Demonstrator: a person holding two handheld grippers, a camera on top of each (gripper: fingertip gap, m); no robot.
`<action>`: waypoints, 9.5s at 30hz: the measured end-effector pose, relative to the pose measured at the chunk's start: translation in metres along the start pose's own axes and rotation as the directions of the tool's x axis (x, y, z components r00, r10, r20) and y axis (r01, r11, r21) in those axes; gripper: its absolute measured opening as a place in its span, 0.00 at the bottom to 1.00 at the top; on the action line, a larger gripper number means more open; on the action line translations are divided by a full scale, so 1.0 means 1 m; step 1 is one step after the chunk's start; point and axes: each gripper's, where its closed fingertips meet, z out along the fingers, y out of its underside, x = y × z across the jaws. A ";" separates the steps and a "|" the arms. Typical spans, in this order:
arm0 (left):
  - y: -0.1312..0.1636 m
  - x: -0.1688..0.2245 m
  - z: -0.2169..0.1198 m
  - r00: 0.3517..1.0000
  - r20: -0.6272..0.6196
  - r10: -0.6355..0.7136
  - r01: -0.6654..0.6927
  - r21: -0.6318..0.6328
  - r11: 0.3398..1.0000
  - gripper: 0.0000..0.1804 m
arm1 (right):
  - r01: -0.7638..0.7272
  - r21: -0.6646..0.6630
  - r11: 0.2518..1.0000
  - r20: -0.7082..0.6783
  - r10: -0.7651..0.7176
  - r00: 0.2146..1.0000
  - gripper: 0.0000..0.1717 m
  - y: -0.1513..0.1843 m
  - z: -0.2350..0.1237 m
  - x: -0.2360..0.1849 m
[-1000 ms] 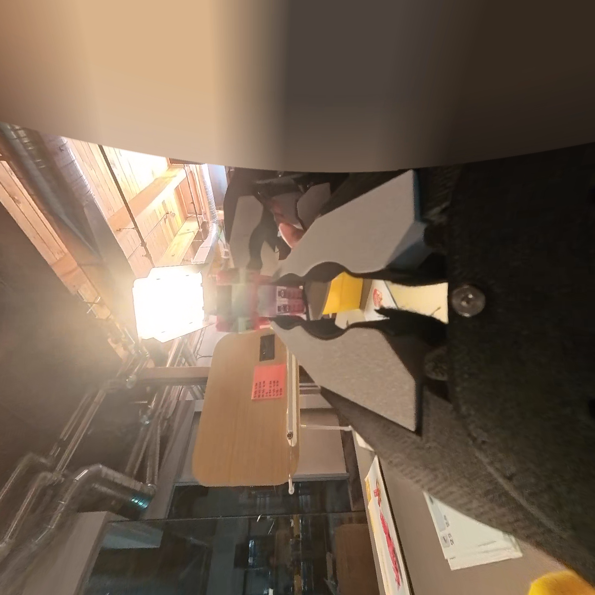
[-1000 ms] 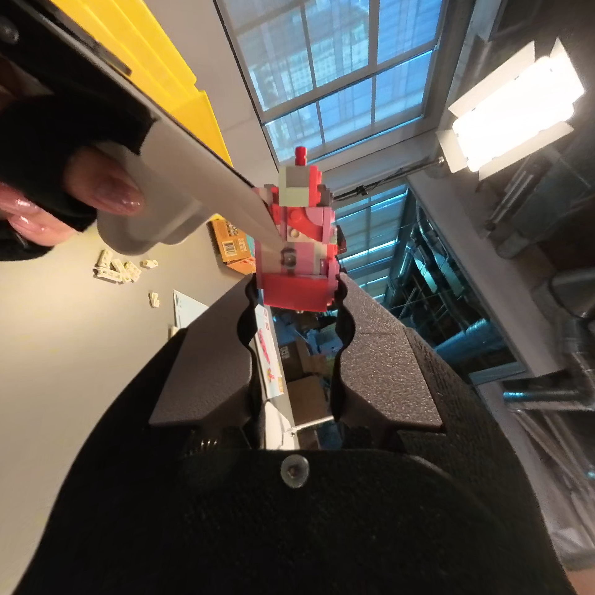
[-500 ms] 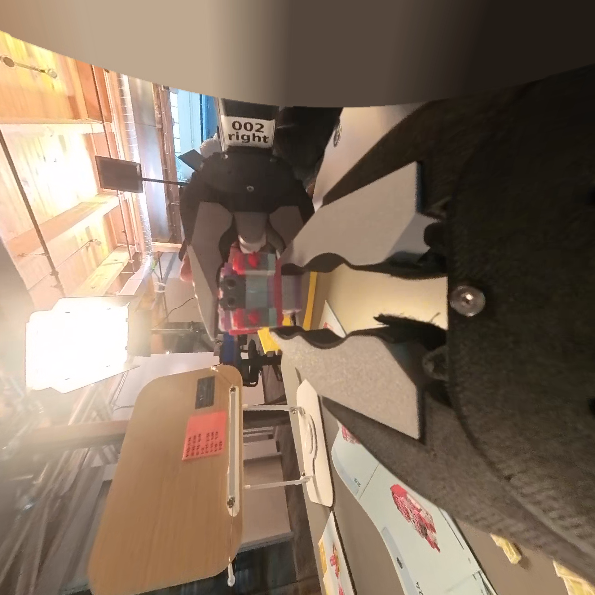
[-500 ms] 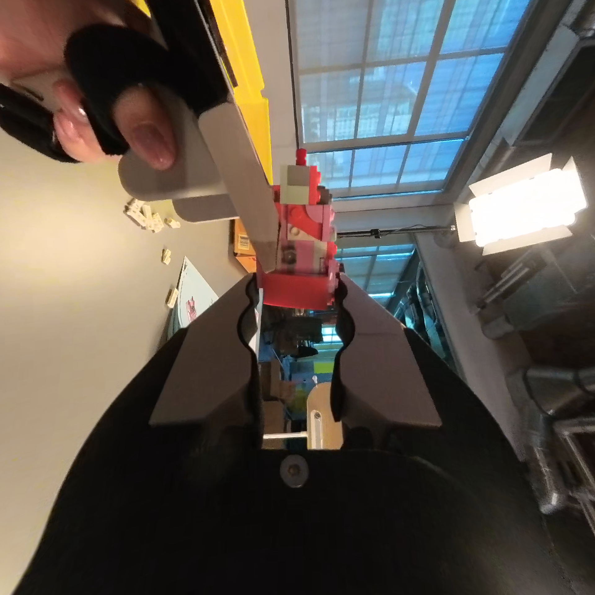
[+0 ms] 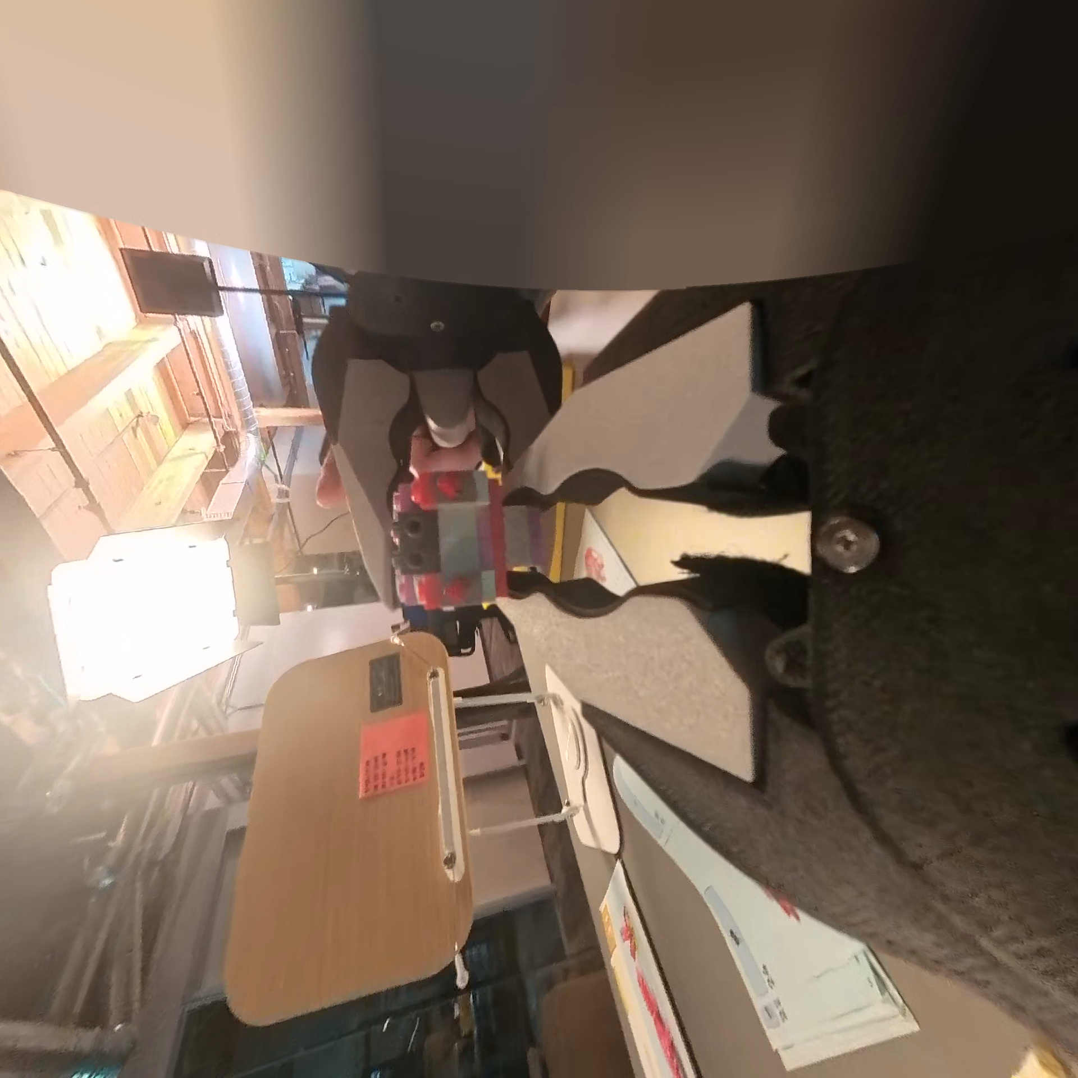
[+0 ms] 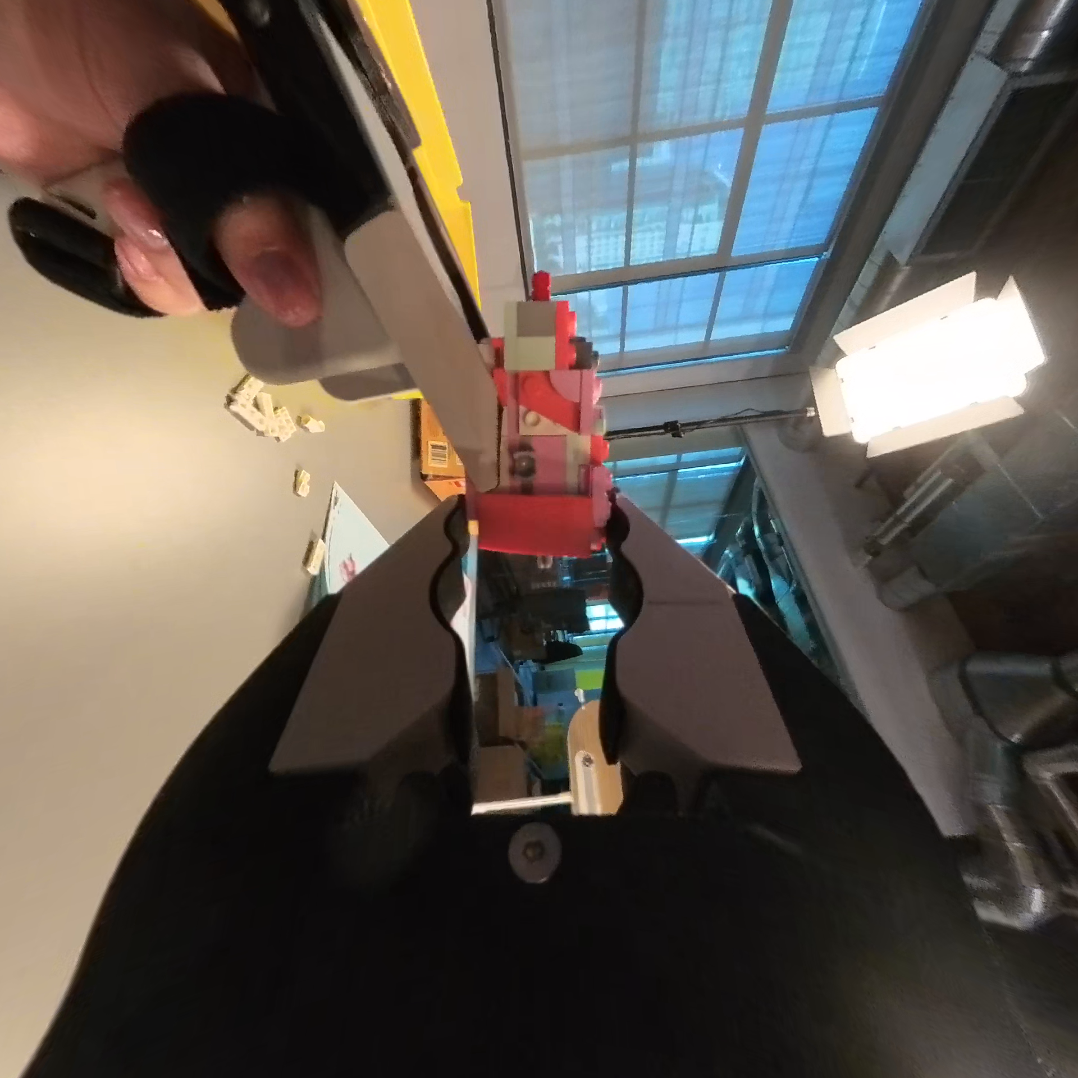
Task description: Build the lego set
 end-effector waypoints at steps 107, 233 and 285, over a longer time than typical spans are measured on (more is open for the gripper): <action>-0.003 -0.050 -0.024 0.889 0.391 0.238 -0.212 -0.109 0.971 0.10 | -0.663 -0.280 0.694 0.477 0.700 0.531 0.02 -0.049 0.021 0.009; -0.001 -0.056 -0.026 0.925 0.376 0.060 -0.048 -0.041 0.998 0.10 | -0.927 -0.166 0.336 -0.461 0.804 0.374 0.09 0.108 -0.166 0.039; 0.000 -0.051 -0.013 0.957 0.273 -0.101 0.101 0.012 0.995 0.11 | -0.728 -0.624 0.284 0.054 0.945 0.323 0.01 0.110 -0.115 -0.126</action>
